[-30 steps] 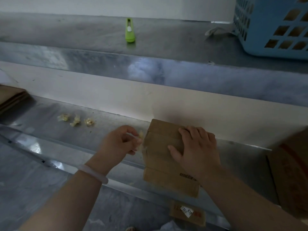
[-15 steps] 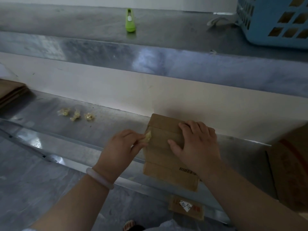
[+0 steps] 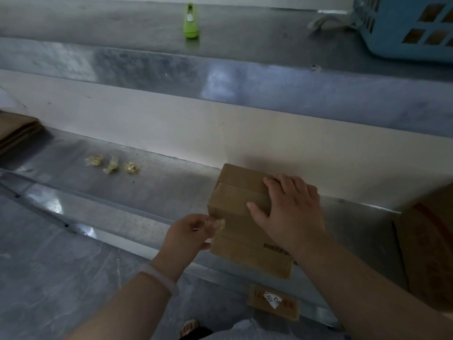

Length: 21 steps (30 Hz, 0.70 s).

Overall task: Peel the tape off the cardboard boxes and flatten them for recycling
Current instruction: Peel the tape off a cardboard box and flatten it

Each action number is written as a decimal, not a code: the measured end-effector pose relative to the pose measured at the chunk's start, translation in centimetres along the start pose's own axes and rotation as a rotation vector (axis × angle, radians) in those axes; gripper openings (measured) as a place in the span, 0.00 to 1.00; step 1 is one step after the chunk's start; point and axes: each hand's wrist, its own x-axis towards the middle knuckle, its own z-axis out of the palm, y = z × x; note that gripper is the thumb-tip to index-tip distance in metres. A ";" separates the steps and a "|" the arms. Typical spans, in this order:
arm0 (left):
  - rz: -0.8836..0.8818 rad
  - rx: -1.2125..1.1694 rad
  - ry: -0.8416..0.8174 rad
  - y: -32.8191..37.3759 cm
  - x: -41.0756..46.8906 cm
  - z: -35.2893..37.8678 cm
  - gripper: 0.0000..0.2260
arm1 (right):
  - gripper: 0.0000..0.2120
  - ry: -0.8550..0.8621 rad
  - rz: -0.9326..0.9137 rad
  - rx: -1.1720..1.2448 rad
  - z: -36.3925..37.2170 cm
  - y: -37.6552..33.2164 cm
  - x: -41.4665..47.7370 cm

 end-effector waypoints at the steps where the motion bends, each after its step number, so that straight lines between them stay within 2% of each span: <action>1: -0.038 -0.111 0.008 0.1 0.1 0.3 0.12 | 0.35 -0.002 -0.001 0.000 0.0 0.0 0.0; 3: -0.076 -0.218 0.037 0.4 0.2 0.7 0.15 | 0.35 -0.001 -0.002 -0.002 0.1 0.0 0.0; 11: -0.013 -0.192 0.110 -1.0 0.8 -0.9 0.03 | 0.35 -0.004 -0.019 0.020 -0.2 0.3 -0.1; 15: 0.011 -0.199 0.287 -0.5 3.4 -5.2 0.08 | 0.33 -0.040 -0.055 0.038 -0.8 0.6 -0.2; 17: 0.015 -0.237 0.352 0.3 5.7 -7.4 0.07 | 0.34 -0.085 -0.084 0.061 -1.1 1.0 0.0; 21: 0.010 -0.301 0.358 2.0 9.8 -10.6 0.15 | 0.33 -0.183 -0.132 0.258 -1.6 2.6 -0.1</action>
